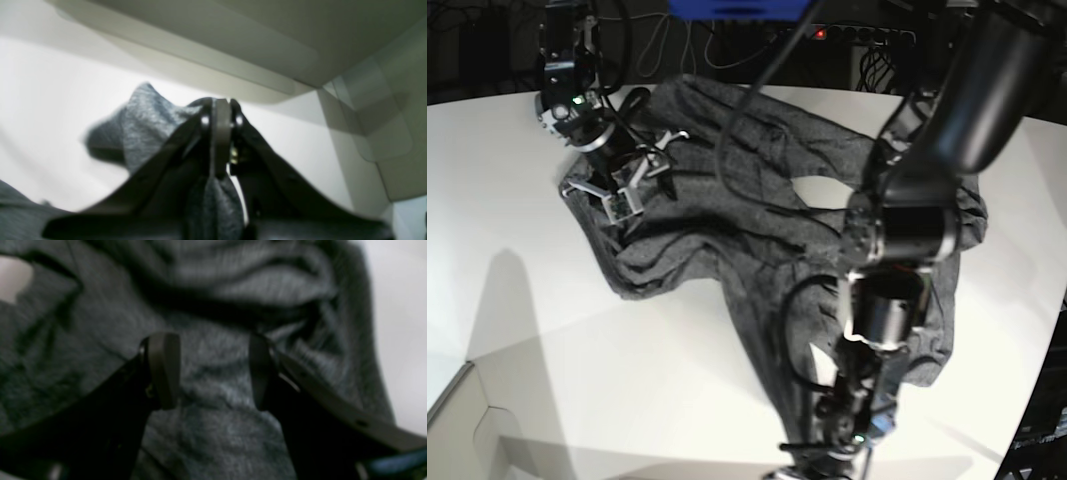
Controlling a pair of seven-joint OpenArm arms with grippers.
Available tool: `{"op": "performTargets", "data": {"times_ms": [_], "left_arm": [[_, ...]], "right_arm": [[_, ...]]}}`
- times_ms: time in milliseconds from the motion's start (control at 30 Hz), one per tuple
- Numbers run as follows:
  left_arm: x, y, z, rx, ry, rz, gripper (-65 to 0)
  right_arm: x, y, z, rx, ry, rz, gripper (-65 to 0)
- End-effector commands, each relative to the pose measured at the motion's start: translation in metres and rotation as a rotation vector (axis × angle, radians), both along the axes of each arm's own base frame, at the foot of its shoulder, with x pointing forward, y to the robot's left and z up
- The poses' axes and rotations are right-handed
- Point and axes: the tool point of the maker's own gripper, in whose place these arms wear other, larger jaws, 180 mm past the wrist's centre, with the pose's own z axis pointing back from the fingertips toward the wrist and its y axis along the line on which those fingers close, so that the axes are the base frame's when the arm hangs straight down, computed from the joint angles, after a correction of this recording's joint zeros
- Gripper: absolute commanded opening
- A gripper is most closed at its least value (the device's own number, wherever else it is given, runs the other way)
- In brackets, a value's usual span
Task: Layout the t-shirt on the table in an organized manner, then fold the t-shirt properly
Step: 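Grasp the hem with the left gripper and pull it away from the collar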
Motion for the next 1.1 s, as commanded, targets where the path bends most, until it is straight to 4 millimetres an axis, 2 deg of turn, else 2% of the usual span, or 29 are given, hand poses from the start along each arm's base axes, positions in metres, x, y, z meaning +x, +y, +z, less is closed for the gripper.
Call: {"op": "performTargets", "data": {"times_ms": [0,67,200,400,600,833,900,1033,1067], "left_arm": [[0.015,0.018,0.045,0.005,-0.098,0.034,-65.0],[0.016,0.035,0.045,0.019,-0.100,0.056,-65.0],[0.015,0.077,0.043,0.049,-0.097,0.113,-65.0],[0.014,0.107,0.045,-0.016,-0.101,0.165,-65.0],[0.014,0.130,0.052,-0.015,-0.118,0.201,-65.0],[0.023,0.137,0.104,-0.007,-0.301,0.255,-64.6],[0.025,0.137,0.111,-0.009,-0.311,0.257,-60.8],[0.024,0.141,0.109,-0.005,-0.304,0.267,-45.2],[0.023,0.142,0.103,-0.002,-0.295,0.267,-41.3]], "right_arm": [[0.012,0.000,0.011,0.020,-0.050,-0.005,-31.5],[0.011,-0.003,0.004,0.019,-0.032,-0.013,-31.5],[0.016,-0.004,0.005,0.019,-0.037,-0.016,-31.5],[0.032,-0.003,0.006,0.023,-0.047,-0.015,-31.5],[0.059,-0.011,0.012,0.006,-0.077,-0.016,-31.4],[0.060,-0.011,0.012,0.009,-0.076,-0.017,-31.4],[0.059,-0.011,0.011,0.008,-0.073,-0.016,-31.4],[0.060,-0.012,0.011,0.005,-0.074,-0.016,-31.4],[0.060,-0.015,0.012,-0.003,-0.076,-0.015,-31.4]]}}
